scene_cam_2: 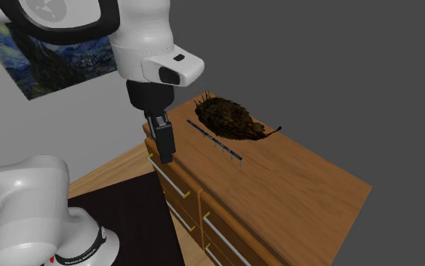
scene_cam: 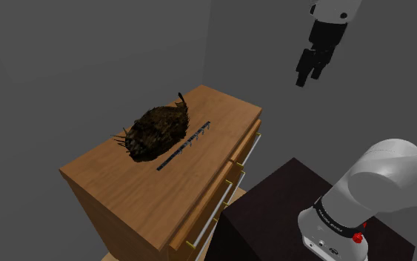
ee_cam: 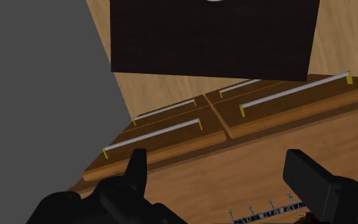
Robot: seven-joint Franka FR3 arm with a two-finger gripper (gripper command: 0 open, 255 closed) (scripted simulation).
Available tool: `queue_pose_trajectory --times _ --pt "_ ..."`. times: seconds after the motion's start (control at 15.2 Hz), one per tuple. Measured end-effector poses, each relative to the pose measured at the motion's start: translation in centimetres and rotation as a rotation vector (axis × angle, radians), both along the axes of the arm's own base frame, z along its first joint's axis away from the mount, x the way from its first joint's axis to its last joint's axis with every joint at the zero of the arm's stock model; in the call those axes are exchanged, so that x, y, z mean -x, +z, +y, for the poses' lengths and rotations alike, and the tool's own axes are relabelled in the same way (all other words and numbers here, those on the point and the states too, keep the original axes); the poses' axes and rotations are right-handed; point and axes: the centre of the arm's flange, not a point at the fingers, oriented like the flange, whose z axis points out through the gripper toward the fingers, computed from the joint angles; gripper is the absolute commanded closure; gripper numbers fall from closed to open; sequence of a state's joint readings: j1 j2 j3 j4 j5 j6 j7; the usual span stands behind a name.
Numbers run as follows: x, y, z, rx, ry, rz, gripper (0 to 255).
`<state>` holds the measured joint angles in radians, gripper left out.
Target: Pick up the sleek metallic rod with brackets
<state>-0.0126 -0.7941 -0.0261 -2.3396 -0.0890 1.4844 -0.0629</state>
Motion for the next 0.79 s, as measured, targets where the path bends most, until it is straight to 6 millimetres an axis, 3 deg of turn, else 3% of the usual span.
queue_pose_trajectory --times 0.2,0.79 --pt "-0.4 -1.0 1.0 -0.002 -0.041 -0.003 0" --pt "-3.8 -8.9 8.0 -0.018 -0.36 -0.027 0"
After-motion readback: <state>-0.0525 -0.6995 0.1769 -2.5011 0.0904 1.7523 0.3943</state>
